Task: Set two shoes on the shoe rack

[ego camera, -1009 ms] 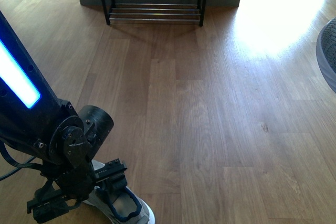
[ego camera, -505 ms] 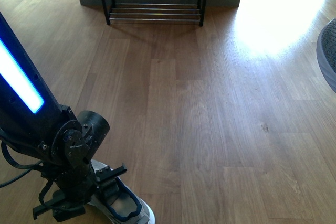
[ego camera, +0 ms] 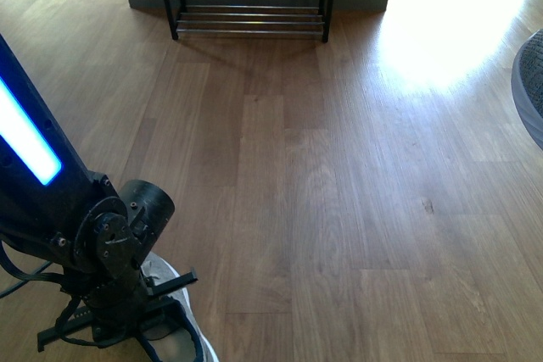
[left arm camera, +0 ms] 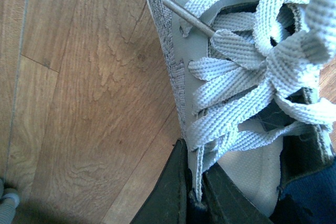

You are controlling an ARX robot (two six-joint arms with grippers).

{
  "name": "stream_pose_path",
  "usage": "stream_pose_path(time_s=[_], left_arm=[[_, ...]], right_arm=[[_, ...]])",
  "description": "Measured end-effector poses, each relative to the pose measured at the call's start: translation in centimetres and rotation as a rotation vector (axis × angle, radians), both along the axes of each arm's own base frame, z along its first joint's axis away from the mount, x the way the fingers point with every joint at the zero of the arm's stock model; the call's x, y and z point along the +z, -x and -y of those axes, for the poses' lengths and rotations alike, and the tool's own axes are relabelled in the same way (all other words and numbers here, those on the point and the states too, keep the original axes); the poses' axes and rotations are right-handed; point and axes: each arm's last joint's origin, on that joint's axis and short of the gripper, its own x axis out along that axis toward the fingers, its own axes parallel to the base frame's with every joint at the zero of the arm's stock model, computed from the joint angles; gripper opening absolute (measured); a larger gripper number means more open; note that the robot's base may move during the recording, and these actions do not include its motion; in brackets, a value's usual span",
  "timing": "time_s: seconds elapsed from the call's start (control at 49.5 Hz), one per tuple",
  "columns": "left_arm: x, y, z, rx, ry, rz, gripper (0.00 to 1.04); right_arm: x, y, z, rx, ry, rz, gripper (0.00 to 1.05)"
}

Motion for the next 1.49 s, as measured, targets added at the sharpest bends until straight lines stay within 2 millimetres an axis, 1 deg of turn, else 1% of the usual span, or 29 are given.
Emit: stream_pose_path(time_s=[0.081, 0.121, 0.182, 0.262, 0.323, 0.343, 0.404, 0.424, 0.485, 0.525, 0.545, 0.606, 0.626, 0.686, 0.707, 0.727, 0.767, 0.808, 0.888, 0.909, 0.929, 1.009, 1.131, 1.211, 1.272, 1.353, 1.433, 1.494], left_arm=[[0.8, 0.1, 0.0, -0.013, -0.014, 0.027, 0.02], [1.6, 0.1, 0.0, -0.021, -0.012, 0.049, 0.02], [2.9, 0.0, -0.1, -0.043, -0.029, 0.084, 0.02], [5.3, -0.3, 0.1, -0.067, -0.031, 0.147, 0.02], [8.0, -0.5, -0.1, -0.099, -0.056, 0.215, 0.02], [9.6, -0.7, -0.1, -0.116, -0.069, 0.255, 0.02], [12.1, -0.8, -0.4, -0.141, -0.086, 0.320, 0.02], [13.3, -0.8, -0.5, -0.156, -0.102, 0.352, 0.02], [15.8, -0.3, -1.0, -0.180, -0.132, 0.419, 0.02], [17.1, 0.1, -1.3, -0.197, -0.150, 0.450, 0.02], [18.5, 0.7, -1.7, -0.211, -0.179, 0.488, 0.02], [20.7, 1.9, -2.6, -0.216, -0.216, 0.540, 0.02], [21.7, 2.6, -3.2, -0.221, -0.251, 0.566, 0.02], [23.5, 4.3, -4.5, -0.206, -0.327, 0.610, 0.02], [24.5, 5.4, -5.3, -0.197, -0.363, 0.634, 0.02], [24.9, 5.9, -5.6, -0.195, -0.387, 0.641, 0.02], [25.9, 7.6, -6.5, -0.179, -0.436, 0.662, 0.02], [26.6, 8.9, -7.1, -0.174, -0.477, 0.678, 0.02], [27.9, 12.3, -8.1, -0.158, -0.557, 0.724, 0.02], [28.1, 12.9, -8.3, -0.151, -0.578, 0.741, 0.02], [28.5, 14.0, -8.5, -0.130, -0.609, 0.781, 0.02], [29.2, 16.3, -8.8, -0.080, -0.651, 0.871, 0.02], [29.4, 18.8, -8.9, -0.023, -0.699, 0.991, 0.02], [29.1, 19.9, -9.0, 0.004, -0.732, 1.063, 0.02], [28.6, 20.4, -9.1, 0.019, -0.753, 1.103, 0.02], [28.4, 20.9, -8.9, 0.001, -0.752, 1.095, 0.02], [28.4, 20.7, -8.3, -0.018, -0.769, 1.147, 0.02], [28.2, 20.6, -7.9, -0.050, -0.757, 1.142, 0.02]], right_arm=[[0.0, 0.0, 0.0, 0.000, 0.000, 0.000, 0.01], [0.0, 0.0, 0.0, 0.000, 0.000, 0.000, 0.01], [0.0, 0.0, 0.0, 0.000, 0.000, 0.000, 0.01], [0.0, 0.0, 0.0, 0.000, 0.000, 0.000, 0.01], [0.0, 0.0, 0.0, 0.000, 0.000, 0.000, 0.01], [0.0, 0.0, 0.0, 0.000, 0.000, 0.000, 0.01], [0.0, 0.0, 0.0, 0.000, 0.000, 0.000, 0.01], [0.0, 0.0, 0.0, 0.000, 0.000, 0.000, 0.01], [0.0, 0.0, 0.0, 0.000, 0.000, 0.000, 0.01], [0.0, 0.0, 0.0, 0.000, 0.000, 0.000, 0.01], [0.0, 0.0, 0.0, 0.000, 0.000, 0.000, 0.01], [0.0, 0.0, 0.0, 0.000, 0.000, 0.000, 0.01], [0.0, 0.0, 0.0, 0.000, 0.000, 0.000, 0.01], [0.0, 0.0, 0.0, 0.000, 0.000, 0.000, 0.01], [0.0, 0.0, 0.0, 0.000, 0.000, 0.000, 0.01], [0.0, 0.0, 0.0, 0.000, 0.000, 0.000, 0.01], [0.0, 0.0, 0.0, 0.000, 0.000, 0.000, 0.01], [0.0, 0.0, 0.0, 0.000, 0.000, 0.000, 0.01], [0.0, 0.0, 0.0, 0.000, 0.000, 0.000, 0.01], [0.0, 0.0, 0.0, 0.000, 0.000, 0.000, 0.01], [0.0, 0.0, 0.0, 0.000, 0.000, 0.000, 0.01], [0.0, 0.0, 0.0, 0.000, 0.000, 0.000, 0.01], [0.0, 0.0, 0.0, 0.000, 0.000, 0.000, 0.01], [0.0, 0.0, 0.0, 0.000, 0.000, 0.000, 0.01], [0.0, 0.0, 0.0, 0.000, 0.000, 0.000, 0.01], [0.0, 0.0, 0.0, 0.000, 0.000, 0.000, 0.01], [0.0, 0.0, 0.0, 0.000, 0.000, 0.000, 0.01], [0.0, 0.0, 0.0, 0.000, 0.000, 0.000, 0.01]])
